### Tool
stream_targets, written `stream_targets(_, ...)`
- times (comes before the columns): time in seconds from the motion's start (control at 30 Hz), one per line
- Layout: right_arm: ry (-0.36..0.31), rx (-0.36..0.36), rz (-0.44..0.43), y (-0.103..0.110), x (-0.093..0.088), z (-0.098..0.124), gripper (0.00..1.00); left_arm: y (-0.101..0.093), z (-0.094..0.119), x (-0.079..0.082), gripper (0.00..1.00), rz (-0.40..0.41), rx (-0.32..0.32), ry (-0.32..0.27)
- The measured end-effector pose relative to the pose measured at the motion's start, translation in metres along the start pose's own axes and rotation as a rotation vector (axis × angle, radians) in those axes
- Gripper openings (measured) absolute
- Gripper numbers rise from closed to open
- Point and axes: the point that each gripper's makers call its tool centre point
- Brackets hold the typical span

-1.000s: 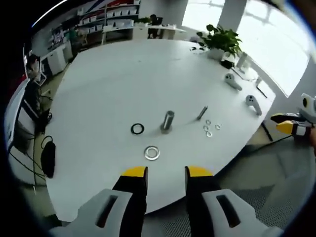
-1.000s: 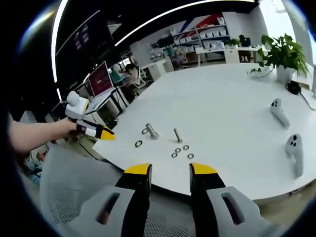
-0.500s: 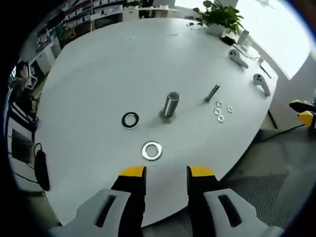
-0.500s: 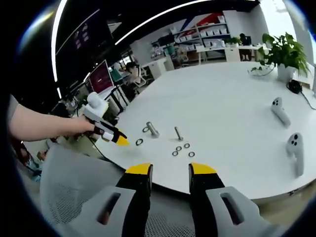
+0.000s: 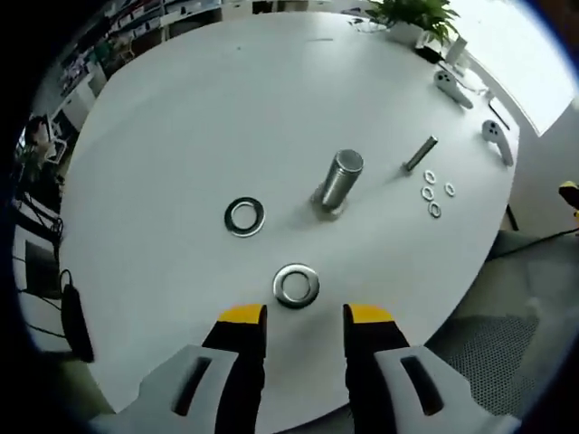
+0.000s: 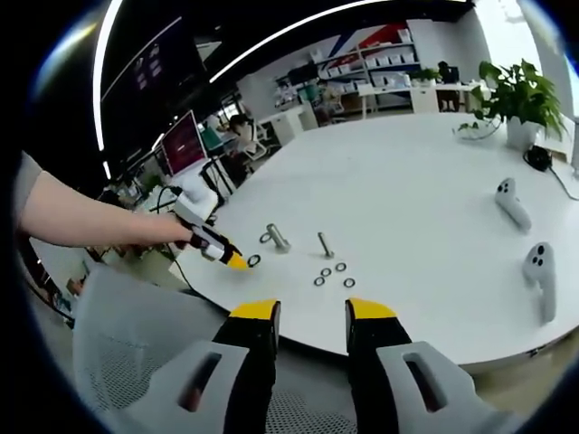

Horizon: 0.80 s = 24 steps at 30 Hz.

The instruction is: Place the washer onto the threaded stud by aligning its center hole with the stud, sliding it down to the base, and recovering from edge contact or off-axis alignment until the washer reaches the visible bottom stop.

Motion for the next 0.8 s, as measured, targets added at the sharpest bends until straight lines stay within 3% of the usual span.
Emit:
stream_targets(0.4, 0.002, -0.006, 0.0, -0.001, 0.0, 0.0, 0.31, 0.003, -0.016, -0.002, 0.33, -0.027, 0.016, 0.048)
stream_targets(0.5, 0.001, -0.007, 0.0, -0.001, 0.0, 0.0, 0.31, 0.001, -0.015, 0.003, 0.33, -0.04, 0.017, 0.037)
stream_targets(0.77, -0.002, -0.005, 0.002, -0.001, 0.001, 0.0, 0.31, 0.005, -0.016, 0.003, 0.27, -0.19, 0.083, 0.097)
stream_targets(0.8, -0.001, -0.005, 0.001, -0.001, 0.001, 0.0, 0.3, 0.003, -0.015, 0.003, 0.27, -0.145, 0.083, 0.106)
Point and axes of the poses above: the point that each gripper's makers call its tool centre point, and the gripper's own axes: z roughly backward along the fingers, y roughly to its left, x roughly out of its top, and after that the axes turned 4 degrees about y, right-handed
